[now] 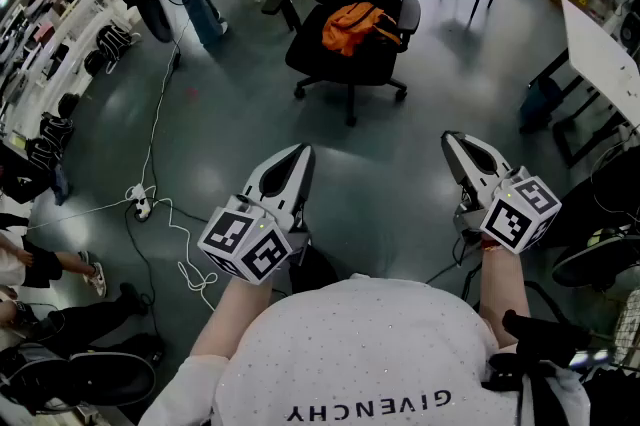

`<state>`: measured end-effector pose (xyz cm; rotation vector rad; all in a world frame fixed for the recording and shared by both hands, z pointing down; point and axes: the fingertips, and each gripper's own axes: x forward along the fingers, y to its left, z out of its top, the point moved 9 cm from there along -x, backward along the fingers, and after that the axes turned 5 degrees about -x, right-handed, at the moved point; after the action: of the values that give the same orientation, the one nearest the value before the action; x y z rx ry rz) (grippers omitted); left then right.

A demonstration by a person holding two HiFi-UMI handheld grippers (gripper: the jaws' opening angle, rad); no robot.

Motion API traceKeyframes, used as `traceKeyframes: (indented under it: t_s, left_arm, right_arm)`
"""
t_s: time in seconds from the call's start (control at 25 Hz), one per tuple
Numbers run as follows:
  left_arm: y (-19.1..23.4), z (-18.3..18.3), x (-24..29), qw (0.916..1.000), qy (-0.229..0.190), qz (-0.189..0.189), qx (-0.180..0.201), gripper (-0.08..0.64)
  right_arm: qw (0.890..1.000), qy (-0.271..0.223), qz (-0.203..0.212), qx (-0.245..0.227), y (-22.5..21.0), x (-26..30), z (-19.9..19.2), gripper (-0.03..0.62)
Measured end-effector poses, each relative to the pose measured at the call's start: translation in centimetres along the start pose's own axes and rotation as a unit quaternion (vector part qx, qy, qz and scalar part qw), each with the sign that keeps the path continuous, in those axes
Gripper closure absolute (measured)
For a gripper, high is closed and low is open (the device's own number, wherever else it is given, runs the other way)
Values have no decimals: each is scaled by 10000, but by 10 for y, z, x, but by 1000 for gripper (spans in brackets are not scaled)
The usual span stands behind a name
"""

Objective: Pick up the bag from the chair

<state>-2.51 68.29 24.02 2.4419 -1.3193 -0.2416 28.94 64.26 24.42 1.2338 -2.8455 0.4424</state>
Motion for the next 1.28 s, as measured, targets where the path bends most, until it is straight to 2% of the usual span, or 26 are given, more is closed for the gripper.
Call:
traceKeyframes:
  t_s: [0.4,0.72,0.92,1.04,1.16,1.28]
  left_arm:
    - [1,5,6,9999,-41,-33,113,554]
    - [14,-4,14,9999,-70,32,87,554]
    - [44,-3,31,9999,109,67,29,554]
    - [70,-3,45,9998,148,68,-78,554]
    - [95,3,65,9997,167,-43,-192,554]
    - [117,17,93,9995,162,-233,-132,554]
  right_arm:
    - [10000,-71,16,-53,-3,0,8,592]
    - [9999,61,51,85,-15,16,-11,591]
    - [9995,207,-21,252,-26,47,-16,591]
    - [9987,176,93,474,-33,73,-20,591]
    - [9972,145,190,710,-39,98,-21,589]
    - [9948,71,54,1019,-47,124,-17,571]
